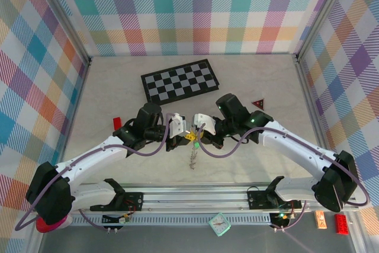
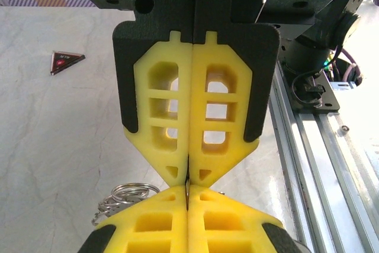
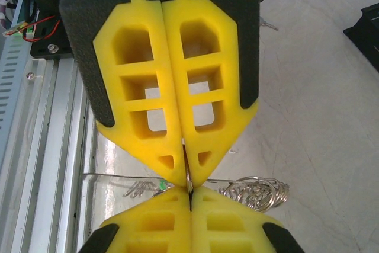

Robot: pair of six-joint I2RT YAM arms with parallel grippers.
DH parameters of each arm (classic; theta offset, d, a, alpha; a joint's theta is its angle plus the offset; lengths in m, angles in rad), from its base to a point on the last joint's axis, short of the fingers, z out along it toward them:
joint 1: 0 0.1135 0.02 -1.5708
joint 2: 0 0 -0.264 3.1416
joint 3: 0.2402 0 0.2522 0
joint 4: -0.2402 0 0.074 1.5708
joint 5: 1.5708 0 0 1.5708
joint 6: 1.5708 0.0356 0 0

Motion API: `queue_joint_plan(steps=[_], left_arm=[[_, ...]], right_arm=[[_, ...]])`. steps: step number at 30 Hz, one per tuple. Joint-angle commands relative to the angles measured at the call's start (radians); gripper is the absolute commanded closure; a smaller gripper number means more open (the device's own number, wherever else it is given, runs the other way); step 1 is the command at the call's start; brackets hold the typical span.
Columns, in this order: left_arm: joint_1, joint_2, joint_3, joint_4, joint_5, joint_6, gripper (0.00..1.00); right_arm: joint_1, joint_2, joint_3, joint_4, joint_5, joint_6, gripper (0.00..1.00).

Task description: Put the keys on the keyring

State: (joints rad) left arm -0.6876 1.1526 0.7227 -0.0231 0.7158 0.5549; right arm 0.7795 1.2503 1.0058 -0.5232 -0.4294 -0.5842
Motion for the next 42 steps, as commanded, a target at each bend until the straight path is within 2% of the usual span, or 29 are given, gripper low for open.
queue_joint_plan(steps=[1,2,6,11,14,21,25,34,42], left_arm=[[-0.012,-0.025,-0.011,0.052,-0.007,-0.012,1.0],[-0.012,-0.034,-0.027,0.092,-0.013,-0.036,1.0],[-0.012,-0.057,-0.083,0.227,-0.037,-0.126,1.0],[-0.012,-0.065,-0.124,0.344,-0.067,-0.244,1.0],[-0.012,-0.059,-0.129,0.377,-0.089,-0.308,1.0],[-0.012,-0.062,-0.12,0.358,-0.108,-0.332,1.0],[-0.012,-0.053,-0.115,0.357,-0.108,-0.339,1.0],[-0.013,-0.039,-0.108,0.381,-0.116,-0.368,1.0],[-0.013,-0.036,-0.108,0.394,-0.131,-0.37,1.0]], right_arm=[[-0.003,-0.062,-0.027,0.094,-0.024,0.046,0.93],[-0.011,-0.076,-0.047,0.118,-0.018,0.067,0.83],[-0.027,-0.138,-0.132,0.189,0.003,0.128,0.69],[-0.017,-0.177,-0.214,0.277,0.047,0.196,0.68],[0.027,-0.174,-0.233,0.315,0.103,0.198,0.68],[0.053,-0.172,-0.247,0.385,0.212,0.195,0.7],[0.056,-0.171,-0.243,0.391,0.225,0.189,0.74],[0.07,-0.145,-0.231,0.397,0.185,0.189,0.95],[0.081,-0.119,-0.223,0.445,0.118,0.217,0.99]])
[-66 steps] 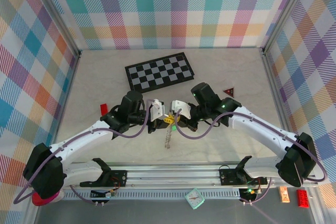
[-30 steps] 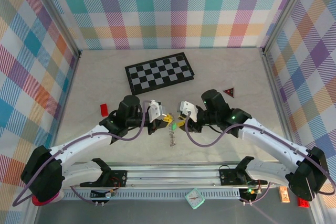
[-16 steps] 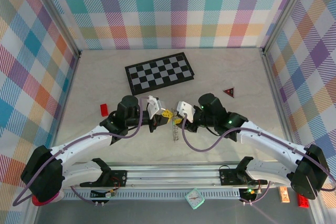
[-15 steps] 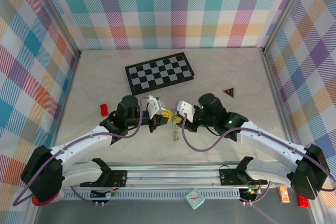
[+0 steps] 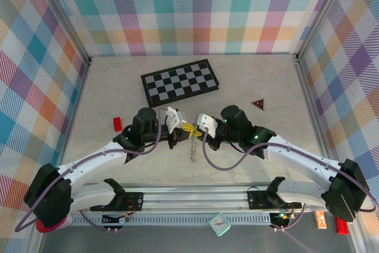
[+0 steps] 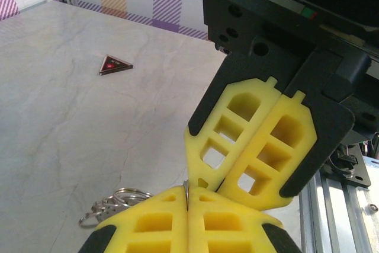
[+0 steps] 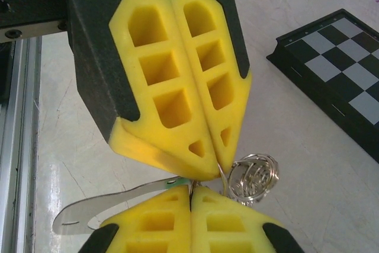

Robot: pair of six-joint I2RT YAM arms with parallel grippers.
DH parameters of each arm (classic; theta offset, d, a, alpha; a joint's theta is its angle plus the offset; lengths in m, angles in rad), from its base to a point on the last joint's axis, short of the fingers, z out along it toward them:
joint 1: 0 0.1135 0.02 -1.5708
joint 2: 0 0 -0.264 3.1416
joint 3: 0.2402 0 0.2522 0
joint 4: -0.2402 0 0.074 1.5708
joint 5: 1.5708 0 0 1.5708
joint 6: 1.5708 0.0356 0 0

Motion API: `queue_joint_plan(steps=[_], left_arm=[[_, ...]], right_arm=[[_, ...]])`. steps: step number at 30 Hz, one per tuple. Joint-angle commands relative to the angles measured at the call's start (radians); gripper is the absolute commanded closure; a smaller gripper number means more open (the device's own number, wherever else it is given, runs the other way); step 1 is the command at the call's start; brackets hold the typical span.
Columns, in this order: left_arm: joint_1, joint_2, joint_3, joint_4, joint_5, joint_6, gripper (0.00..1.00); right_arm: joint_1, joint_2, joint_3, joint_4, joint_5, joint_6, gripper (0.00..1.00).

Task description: Put the keys on the keyring

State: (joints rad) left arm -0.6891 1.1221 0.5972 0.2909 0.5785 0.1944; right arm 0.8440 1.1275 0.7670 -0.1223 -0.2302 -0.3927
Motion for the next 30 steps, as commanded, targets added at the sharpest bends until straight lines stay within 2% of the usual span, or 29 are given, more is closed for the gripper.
queue_joint_plan(steps=[1,7,10,15,19,26,30], left_arm=[[-0.01,-0.006,0.018,0.08,0.005,-0.008,1.0],[-0.011,-0.009,0.016,0.074,0.003,0.009,1.0],[-0.011,-0.013,0.015,0.071,0.007,0.019,1.0],[-0.012,-0.012,0.007,0.088,0.037,0.034,1.0],[-0.011,-0.009,0.003,0.112,0.067,0.034,1.0],[-0.012,-0.011,0.003,0.129,0.107,0.037,1.0],[-0.011,-0.01,0.004,0.141,0.127,0.035,1.0]], right_arm=[[0.016,0.0,0.014,0.042,-0.084,0.029,0.98],[0.008,-0.054,-0.02,0.017,-0.038,0.034,0.8],[-0.026,-0.1,-0.045,-0.004,-0.067,0.05,0.74],[-0.079,-0.136,-0.079,-0.01,-0.108,0.087,0.73],[-0.079,-0.104,-0.08,0.009,-0.115,0.091,0.72],[-0.08,-0.036,-0.086,0.09,-0.15,0.078,0.63],[-0.079,-0.016,-0.097,0.122,-0.162,0.059,0.62]])
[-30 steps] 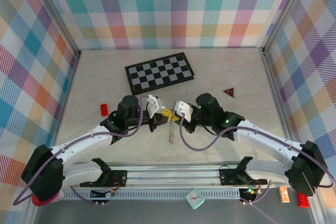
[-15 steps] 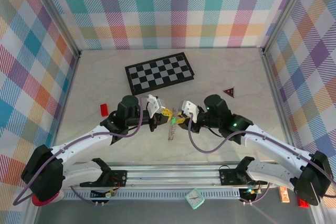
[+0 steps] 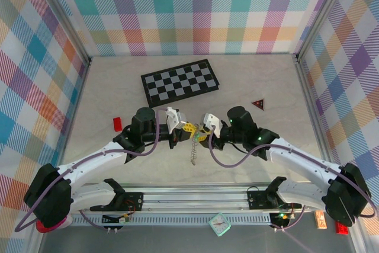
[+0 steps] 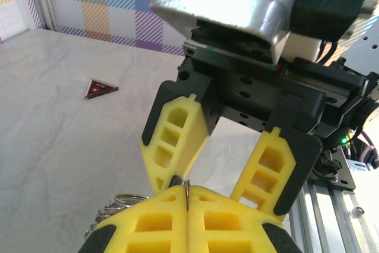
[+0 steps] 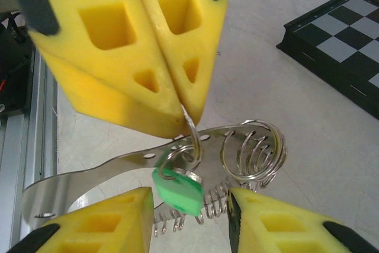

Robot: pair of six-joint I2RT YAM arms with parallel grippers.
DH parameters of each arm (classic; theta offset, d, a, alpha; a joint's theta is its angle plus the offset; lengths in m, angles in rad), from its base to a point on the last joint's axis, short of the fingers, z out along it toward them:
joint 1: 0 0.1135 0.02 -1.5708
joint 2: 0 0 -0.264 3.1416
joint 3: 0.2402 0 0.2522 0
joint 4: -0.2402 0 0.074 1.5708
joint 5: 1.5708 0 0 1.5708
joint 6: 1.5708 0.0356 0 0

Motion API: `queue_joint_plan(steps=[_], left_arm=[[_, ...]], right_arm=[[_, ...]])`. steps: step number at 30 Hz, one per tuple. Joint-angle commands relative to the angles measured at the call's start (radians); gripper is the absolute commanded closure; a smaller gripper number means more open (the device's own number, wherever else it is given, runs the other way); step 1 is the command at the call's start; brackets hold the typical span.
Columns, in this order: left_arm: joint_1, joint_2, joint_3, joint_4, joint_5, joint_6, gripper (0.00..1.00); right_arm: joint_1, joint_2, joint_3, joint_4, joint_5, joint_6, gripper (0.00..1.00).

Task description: Put the keys on the keyring

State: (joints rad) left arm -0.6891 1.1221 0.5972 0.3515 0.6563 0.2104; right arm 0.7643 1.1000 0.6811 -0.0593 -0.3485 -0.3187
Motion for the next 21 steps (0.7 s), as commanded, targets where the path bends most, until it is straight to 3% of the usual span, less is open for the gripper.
queue_joint_plan(steps=[1,8,21], left_arm=[[-0.01,-0.01,0.003,0.085,0.052,0.018,1.0],[-0.01,-0.004,0.001,0.122,0.078,0.007,1.0],[-0.011,-0.013,0.006,0.09,0.058,0.032,1.0]], right_arm=[[0.0,0.016,-0.012,0.064,-0.053,-0.016,0.61],[-0.001,0.037,-0.011,0.079,-0.112,-0.017,0.63],[0.0,-0.02,-0.007,0.005,-0.093,-0.036,0.96]])
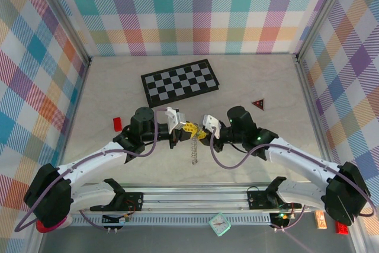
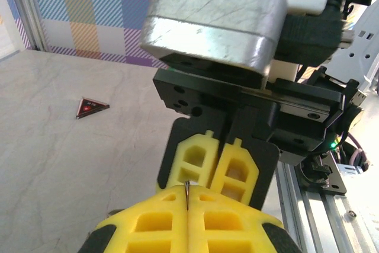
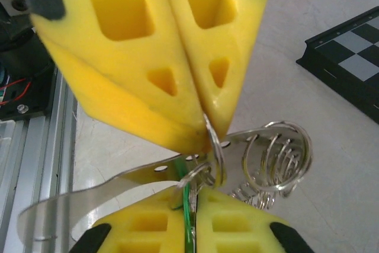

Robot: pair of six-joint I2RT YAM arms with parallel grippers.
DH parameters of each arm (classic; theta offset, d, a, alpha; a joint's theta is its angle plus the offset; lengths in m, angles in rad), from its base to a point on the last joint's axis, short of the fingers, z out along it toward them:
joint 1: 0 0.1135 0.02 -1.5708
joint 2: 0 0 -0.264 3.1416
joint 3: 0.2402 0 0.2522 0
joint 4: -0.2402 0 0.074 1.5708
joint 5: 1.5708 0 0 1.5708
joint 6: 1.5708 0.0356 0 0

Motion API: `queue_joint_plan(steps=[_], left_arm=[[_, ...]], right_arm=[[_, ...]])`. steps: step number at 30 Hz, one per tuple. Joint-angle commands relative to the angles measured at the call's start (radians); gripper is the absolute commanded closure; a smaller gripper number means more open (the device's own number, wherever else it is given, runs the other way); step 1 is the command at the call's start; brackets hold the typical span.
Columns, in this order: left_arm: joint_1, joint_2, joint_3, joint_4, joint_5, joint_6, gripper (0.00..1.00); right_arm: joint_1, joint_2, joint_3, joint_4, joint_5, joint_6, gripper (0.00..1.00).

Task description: Put the keys on the keyring

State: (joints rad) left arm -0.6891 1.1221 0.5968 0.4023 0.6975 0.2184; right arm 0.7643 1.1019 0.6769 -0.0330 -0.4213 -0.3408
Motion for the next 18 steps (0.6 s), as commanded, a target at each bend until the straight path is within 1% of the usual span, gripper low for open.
queue_joint_plan(steps=[1,2,7,13,18], left_arm=[[-0.01,-0.015,0.007,0.033,0.015,0.028,1.0],[-0.01,-0.018,0.008,0.026,0.013,0.033,1.0],[-0.01,-0.035,0.014,-0.026,0.005,0.066,1.0],[-0.01,-0.033,0.032,-0.139,0.003,0.152,1.0],[-0.01,-0.035,0.034,-0.154,-0.003,0.157,1.0]], right_arm=[[0.0,-0.023,-0.002,-0.029,-0.017,-0.014,0.99],[0.0,-0.026,0.0,-0.035,-0.014,-0.016,1.0],[0.0,-0.047,0.01,-0.073,0.016,-0.027,1.0],[-0.001,-0.062,0.059,-0.149,0.04,-0.049,1.0],[0.0,-0.066,0.095,-0.186,0.049,-0.064,1.0]])
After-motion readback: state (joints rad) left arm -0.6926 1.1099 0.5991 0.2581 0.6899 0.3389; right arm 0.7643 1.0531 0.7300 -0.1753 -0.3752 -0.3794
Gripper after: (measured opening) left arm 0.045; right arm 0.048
